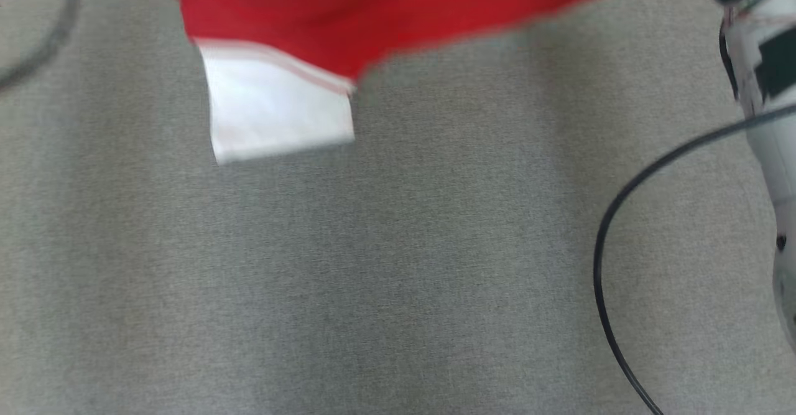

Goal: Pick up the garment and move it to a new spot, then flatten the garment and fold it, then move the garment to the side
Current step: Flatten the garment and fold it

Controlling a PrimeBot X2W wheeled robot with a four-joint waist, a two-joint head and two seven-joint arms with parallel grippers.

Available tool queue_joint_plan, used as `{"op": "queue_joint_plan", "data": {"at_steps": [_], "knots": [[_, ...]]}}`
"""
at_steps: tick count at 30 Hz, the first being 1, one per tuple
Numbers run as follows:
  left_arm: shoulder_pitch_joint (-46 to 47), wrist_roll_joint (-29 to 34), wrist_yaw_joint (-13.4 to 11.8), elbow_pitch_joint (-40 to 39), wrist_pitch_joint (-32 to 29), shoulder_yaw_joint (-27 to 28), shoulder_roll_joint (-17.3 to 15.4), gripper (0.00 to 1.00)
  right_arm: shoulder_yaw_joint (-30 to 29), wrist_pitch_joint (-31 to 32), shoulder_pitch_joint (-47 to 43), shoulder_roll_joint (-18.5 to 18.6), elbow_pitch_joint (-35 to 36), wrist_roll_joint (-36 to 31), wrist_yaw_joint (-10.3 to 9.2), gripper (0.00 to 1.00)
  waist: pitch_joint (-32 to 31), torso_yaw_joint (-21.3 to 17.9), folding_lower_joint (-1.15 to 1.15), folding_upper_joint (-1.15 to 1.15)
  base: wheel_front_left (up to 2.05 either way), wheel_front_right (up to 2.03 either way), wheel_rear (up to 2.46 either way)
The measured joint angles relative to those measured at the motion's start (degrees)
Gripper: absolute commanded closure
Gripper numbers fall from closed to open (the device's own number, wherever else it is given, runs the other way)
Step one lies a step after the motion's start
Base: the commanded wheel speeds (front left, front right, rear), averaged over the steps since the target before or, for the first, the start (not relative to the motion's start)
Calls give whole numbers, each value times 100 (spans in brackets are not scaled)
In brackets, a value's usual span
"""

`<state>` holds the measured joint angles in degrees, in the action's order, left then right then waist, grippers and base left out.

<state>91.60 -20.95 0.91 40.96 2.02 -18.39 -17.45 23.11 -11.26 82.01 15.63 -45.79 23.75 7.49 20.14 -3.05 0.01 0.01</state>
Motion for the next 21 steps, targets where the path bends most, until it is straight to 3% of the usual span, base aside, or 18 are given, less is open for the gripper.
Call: {"op": "queue_joint_plan", "data": {"at_steps": [7, 12, 16, 21], "knots": [[800, 312, -13, 727, 568, -181, 11, 100, -207, -336, 706, -375, -1053, -108, 0, 100, 154, -101, 0, 0, 0, 0, 0], [951, 178, 205, 1333, 620, -242, 264, 100, -52, -366, 834, -488, -1503, -16, 0, 100, 353, -29, -1, -1, 0, 0, 0], [455, -30, 302, 1578, 840, -196, 414, 100, 308, -372, 371, -567, -1496, 200, 0, 100, 478, 40, -1, 0, 0, 0, 0], [-466, -236, 305, 1365, 1146, -88, 582, 100, 543, -389, -610, -374, -820, 716, 2, 100, 542, 118, -1, 0, 0, 0, 0]]}}
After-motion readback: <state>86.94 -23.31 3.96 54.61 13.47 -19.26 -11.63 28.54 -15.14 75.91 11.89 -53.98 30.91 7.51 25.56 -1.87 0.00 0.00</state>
